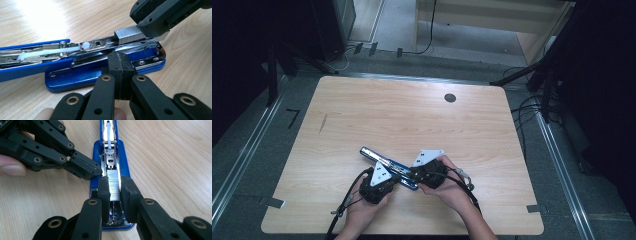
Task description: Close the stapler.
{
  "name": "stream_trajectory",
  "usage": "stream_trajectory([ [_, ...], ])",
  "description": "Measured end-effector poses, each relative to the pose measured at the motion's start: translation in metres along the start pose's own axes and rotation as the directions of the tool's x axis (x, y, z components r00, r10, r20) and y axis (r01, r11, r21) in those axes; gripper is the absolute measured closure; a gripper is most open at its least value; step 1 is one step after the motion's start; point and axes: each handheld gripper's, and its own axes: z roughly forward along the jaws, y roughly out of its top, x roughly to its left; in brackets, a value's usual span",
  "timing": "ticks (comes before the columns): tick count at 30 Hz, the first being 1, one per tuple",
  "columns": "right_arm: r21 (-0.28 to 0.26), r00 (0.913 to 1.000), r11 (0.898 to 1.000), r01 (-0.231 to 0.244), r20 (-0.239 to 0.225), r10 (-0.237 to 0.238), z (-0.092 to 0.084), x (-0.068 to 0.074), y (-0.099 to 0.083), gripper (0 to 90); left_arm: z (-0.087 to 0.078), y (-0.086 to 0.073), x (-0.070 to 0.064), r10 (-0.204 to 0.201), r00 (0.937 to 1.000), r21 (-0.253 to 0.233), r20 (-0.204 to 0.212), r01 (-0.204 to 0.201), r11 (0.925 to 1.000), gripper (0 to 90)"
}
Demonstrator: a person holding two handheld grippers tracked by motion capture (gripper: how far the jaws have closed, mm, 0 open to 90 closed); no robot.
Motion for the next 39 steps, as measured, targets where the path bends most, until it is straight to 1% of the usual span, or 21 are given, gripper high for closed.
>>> stream_trajectory([
  [6, 0.003, 0.9998, 1.0, 0.01, 0.018, -0.01, -0.0012, 0.0004, -0.0001, 79.6, 0.0, 0.0, 0.0, 0.0, 1.0, 0.0, 0.0, 0.0, 1.0, 90.0],
  [10, 0.002, 0.9999, 1.0, 0.011, 0.009, -0.011, -0.0017, -0.0003, -0.0008, 79.6, 0.0, 0.0, 0.0, 0.0, 1.0, 0.0, 0.0, 0.0, 1.0, 90.0],
  [19, 0.009, 0.9998, 1.0, 0.012, 0.012, -0.013, -0.003, 0.0002, -0.0001, 79.7, 0.0001, 0.0, -0.0001, -0.003, 1.0, -0.001, 0.0, 0.003, 1.0, 90.0],
  [24, 0.014, 0.9998, 1.0, 0.017, 0.005, -0.017, -0.0041, 0.0014, 0.0013, 79.6, 0.0001, 0.0, -0.0001, -0.003, 1.0, -0.001, 0.0, 0.003, 1.0, 90.0],
  [39, 0.023, 1.0, 1.0, 0.009, 0.002, -0.009, -0.0019, 0.0009, 0.0009, 79.7, 0.0001, 0.0, -0.0001, -0.004, 1.0, -0.002, 0.0, 0.004, 1.0, 90.0],
])
